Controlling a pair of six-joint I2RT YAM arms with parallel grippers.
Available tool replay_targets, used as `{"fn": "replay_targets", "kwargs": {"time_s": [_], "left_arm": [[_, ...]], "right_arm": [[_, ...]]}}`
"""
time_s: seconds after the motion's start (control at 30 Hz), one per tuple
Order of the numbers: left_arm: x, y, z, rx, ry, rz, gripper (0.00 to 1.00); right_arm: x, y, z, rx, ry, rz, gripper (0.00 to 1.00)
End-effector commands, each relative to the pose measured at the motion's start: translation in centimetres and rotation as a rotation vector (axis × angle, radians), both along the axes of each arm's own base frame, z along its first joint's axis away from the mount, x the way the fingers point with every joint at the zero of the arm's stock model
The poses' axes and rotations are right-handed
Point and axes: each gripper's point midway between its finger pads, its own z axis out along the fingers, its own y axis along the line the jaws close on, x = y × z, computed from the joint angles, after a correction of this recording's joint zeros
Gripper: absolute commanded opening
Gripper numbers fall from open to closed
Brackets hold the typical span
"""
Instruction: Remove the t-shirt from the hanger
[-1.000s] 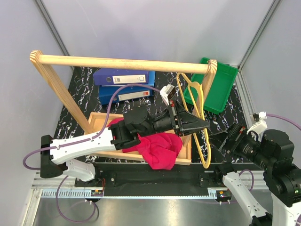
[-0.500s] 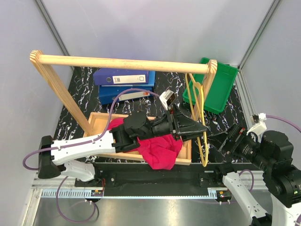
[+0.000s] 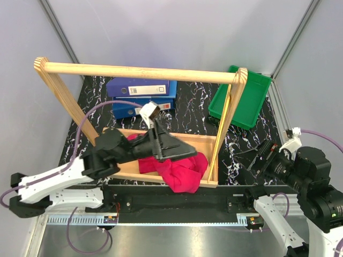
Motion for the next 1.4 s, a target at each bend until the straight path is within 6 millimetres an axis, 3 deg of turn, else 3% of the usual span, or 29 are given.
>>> {"fn": "replay_targets", "kwargs": {"time_s": [0.0, 0.1, 0.13, 0.23, 0.33, 0.47, 0.6, 0.73, 0.9, 1.03, 1.2, 1.37], "left_arm": [[1.0, 2.8, -4.4, 0.213, -0.088, 0.111, 0.97], [2.6, 6.3, -9.7, 0.429, -0.048, 0.236, 0.97], [2.7, 7.6, -10.1, 0.437, -0.045, 0.269, 0.96], [4.0, 9.9, -13.7, 0.542, -0.006, 0.374, 0.96], [5.1, 10.9, -17.8, 0.689, 0.019, 0.436, 0.96], [7.1, 11.3, -24.2, 1.018, 0.042, 0.465, 0.99], [8.8, 11.5, -29.0, 1.239, 0.080, 0.420, 0.99], [11.2, 11.1, -31.8, 1.355, 0.096, 0.392, 0.99], [13.4, 8.6, -35.3, 1.353, 0.191, 0.293, 0.99], [14.5, 6.2, -36.5, 1.326, 0.215, 0.219, 0.99], [14.1, 5.1, -38.5, 1.333, 0.302, 0.176, 0.99], [13.4, 4.3, -40.4, 1.305, 0.384, 0.153, 0.99]], "right_arm": [[1.0, 0.4, 0.2, 0.003, -0.014, 0.016, 0.99], [1.4, 0.3, -0.1, -0.002, -0.005, 0.004, 0.99], [1.5, 0.3, -0.1, -0.002, -0.004, -0.001, 0.99], [2.0, 0.0, -0.8, 0.004, 0.028, -0.048, 1.00], [2.5, -0.4, -1.9, 0.027, 0.077, -0.112, 1.00], [2.9, -0.3, -3.5, 0.062, 0.143, -0.153, 1.00], [2.9, -1.2, -5.1, 0.070, 0.207, -0.249, 1.00], [2.2, -2.8, -7.7, 0.085, 0.319, -0.405, 1.00], [1.5, -3.8, -9.4, 0.065, 0.389, -0.481, 1.00], [1.5, -5.5, -11.1, -0.026, 0.436, -0.566, 1.00], [2.1, -5.1, -13.4, -0.104, 0.591, -0.558, 1.00], [4.3, -4.7, -13.1, -0.138, 0.625, -0.559, 1.00]]}}
